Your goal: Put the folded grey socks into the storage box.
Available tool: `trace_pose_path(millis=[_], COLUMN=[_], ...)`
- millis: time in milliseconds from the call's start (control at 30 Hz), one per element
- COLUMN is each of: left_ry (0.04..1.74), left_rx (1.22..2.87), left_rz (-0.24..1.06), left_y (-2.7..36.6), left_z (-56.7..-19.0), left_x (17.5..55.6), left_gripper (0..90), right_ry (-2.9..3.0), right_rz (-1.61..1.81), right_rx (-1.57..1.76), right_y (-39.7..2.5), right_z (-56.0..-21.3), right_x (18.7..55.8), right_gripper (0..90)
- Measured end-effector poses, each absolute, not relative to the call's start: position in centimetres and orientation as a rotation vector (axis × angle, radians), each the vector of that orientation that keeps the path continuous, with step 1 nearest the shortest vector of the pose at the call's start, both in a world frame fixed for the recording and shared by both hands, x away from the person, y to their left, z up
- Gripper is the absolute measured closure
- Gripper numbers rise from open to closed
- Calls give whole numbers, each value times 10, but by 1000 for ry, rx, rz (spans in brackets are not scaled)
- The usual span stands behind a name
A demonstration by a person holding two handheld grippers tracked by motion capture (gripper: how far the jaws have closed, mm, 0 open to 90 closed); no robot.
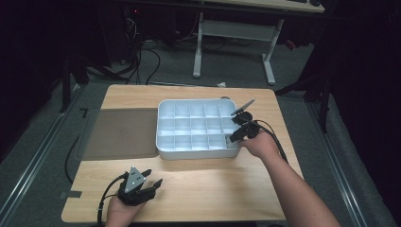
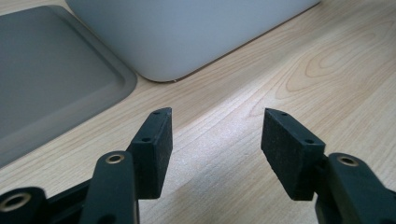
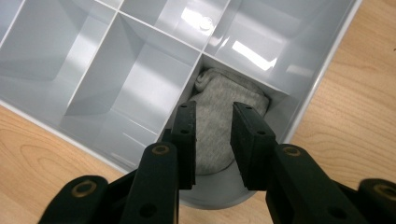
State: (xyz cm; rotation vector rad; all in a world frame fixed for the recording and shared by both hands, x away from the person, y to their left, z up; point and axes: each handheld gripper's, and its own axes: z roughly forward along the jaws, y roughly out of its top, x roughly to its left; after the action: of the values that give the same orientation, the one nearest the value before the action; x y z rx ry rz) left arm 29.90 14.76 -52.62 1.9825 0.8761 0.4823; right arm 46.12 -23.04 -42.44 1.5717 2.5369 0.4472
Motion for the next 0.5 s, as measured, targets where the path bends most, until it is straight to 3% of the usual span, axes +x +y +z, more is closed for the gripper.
trace_pose_path(millis=[500], left_ry=[853], left_rx=[1978], left_rz=[480], left_y=[142], left_z=[-523], left_x=[296], left_gripper=[413], right_ry=[2435], right_rz=[618], right_rx=[1480], right_y=[-243], right_z=[-413], right_x=[434], right_gripper=[654])
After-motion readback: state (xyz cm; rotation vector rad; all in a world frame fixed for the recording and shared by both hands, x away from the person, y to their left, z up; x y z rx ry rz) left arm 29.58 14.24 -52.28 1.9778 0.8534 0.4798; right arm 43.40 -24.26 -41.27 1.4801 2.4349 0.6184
